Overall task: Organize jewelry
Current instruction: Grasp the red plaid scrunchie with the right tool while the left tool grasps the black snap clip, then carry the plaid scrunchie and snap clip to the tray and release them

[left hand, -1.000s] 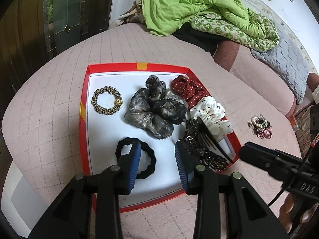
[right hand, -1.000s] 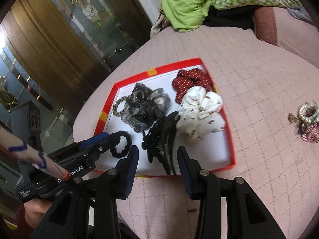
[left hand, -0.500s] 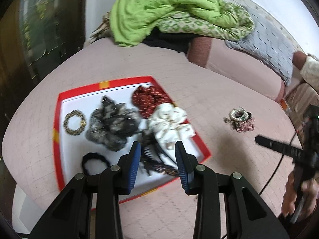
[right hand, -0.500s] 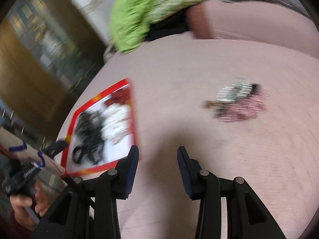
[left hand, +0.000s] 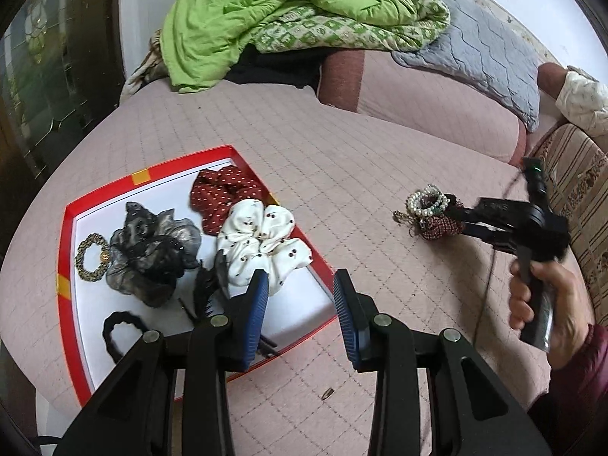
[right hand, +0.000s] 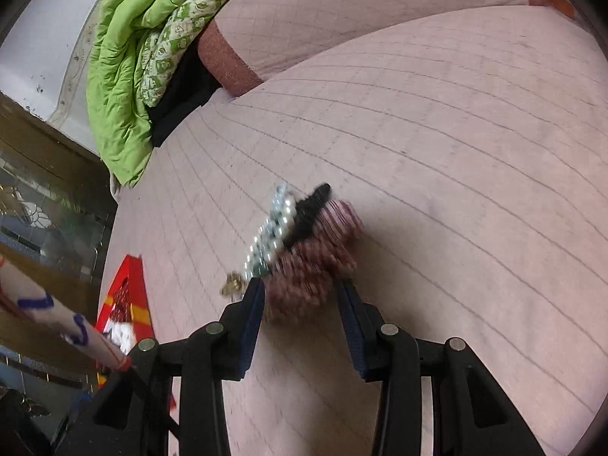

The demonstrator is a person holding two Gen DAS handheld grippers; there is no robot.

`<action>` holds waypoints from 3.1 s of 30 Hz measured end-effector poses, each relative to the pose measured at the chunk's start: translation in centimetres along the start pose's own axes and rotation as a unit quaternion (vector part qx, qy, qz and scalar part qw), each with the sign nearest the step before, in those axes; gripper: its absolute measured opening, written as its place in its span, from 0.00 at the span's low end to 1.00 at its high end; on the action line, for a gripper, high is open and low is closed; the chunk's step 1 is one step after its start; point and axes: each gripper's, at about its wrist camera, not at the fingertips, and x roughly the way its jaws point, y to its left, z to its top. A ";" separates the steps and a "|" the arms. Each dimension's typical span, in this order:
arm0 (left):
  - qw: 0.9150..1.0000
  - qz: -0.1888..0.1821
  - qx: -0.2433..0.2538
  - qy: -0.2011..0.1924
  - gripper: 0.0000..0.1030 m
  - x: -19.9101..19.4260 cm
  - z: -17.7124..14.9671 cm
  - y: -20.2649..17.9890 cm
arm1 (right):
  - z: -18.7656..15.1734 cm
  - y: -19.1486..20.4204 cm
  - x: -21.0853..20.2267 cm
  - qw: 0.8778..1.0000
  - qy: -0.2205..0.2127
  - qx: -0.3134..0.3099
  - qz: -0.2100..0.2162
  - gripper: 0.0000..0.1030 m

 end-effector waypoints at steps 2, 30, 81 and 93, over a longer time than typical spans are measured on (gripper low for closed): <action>1.000 -0.002 0.005 0.001 0.33 0.2 0.1 -0.4 | 0.1 0.0 1.1 1.000 0.015 0.005 0.000 0.14; 0.969 -0.156 0.171 0.090 0.34 7.9 1.6 -16.8 | -3.9 -6.5 -12.4 0.995 -0.095 -0.011 0.002 0.08; 0.980 -0.152 0.124 0.001 0.11 1.8 -2.5 -15.1 | -5.3 -4.2 -11.2 0.993 -0.096 -0.067 0.010 0.09; 0.989 -0.124 0.069 -0.029 0.11 -2.2 -2.0 -8.4 | -9.3 -0.5 -10.4 0.991 -0.065 -0.110 0.038 0.09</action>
